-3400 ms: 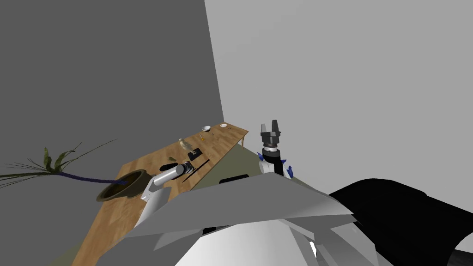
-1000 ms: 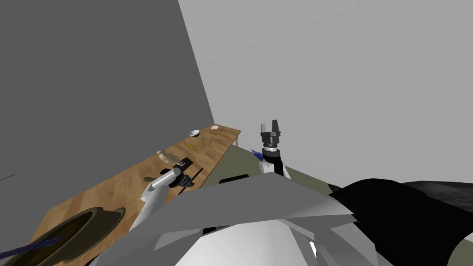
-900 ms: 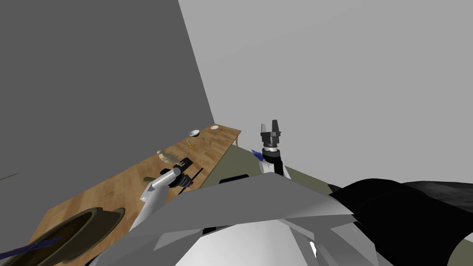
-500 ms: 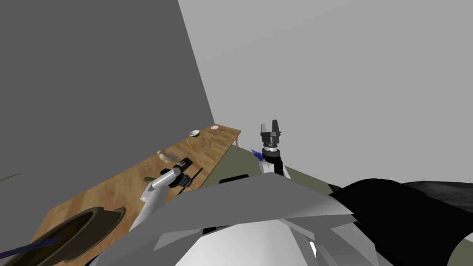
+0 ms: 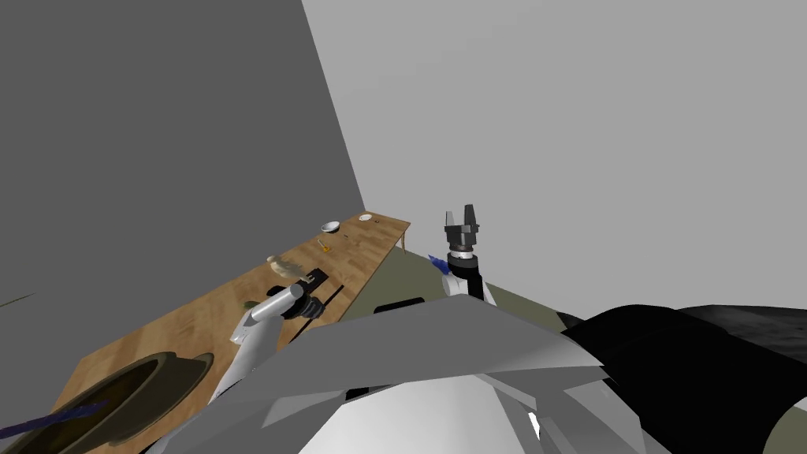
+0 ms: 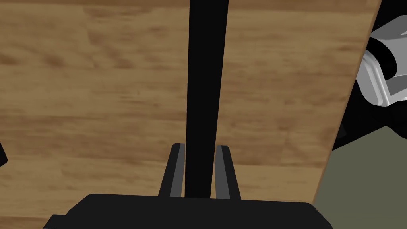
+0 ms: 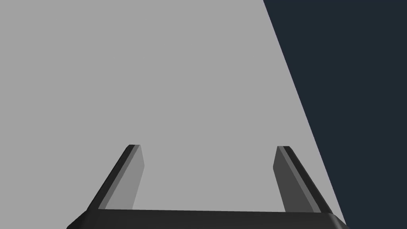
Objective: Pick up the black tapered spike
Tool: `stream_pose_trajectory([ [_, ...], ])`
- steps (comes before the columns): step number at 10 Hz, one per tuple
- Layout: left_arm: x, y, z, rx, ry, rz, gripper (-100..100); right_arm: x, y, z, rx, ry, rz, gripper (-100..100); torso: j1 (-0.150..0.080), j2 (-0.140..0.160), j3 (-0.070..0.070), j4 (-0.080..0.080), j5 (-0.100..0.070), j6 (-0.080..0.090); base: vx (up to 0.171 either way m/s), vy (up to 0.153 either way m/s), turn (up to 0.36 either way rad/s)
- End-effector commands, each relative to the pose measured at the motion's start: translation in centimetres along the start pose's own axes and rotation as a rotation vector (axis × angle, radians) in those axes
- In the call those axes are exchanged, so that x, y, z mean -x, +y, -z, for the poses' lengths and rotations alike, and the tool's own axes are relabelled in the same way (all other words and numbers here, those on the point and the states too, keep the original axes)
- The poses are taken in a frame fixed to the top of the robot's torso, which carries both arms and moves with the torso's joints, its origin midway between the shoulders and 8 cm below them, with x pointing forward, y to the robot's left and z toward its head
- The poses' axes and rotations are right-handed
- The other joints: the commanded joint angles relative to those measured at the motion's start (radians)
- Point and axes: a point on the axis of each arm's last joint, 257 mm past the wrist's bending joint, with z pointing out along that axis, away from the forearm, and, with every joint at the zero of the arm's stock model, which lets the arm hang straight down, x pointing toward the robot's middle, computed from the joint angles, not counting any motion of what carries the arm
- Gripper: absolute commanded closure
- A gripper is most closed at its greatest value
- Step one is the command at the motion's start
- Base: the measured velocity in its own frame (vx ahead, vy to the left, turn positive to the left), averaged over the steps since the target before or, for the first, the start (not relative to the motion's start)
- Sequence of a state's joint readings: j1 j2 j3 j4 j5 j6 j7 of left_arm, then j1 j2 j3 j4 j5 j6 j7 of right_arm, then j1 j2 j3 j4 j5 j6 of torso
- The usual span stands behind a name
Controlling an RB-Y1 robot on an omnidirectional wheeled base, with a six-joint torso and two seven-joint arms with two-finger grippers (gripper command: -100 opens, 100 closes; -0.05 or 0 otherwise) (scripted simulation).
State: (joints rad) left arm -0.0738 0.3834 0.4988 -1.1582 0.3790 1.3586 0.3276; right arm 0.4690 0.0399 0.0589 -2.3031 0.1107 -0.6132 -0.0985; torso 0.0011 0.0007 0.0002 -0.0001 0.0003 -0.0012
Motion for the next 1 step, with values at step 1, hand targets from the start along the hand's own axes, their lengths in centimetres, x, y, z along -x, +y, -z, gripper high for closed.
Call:
stream_pose_trajectory([
  [1, 0.00, 0.00, 0.00, 0.000, 0.000, 0.000, 0, 0.00, 0.00, 0.00, 0.000, 0.000, 0.000, 0, 0.000, 0.000, 0.000, 0.000, 0.000, 0.000, 0.000, 0.000, 0.000],
])
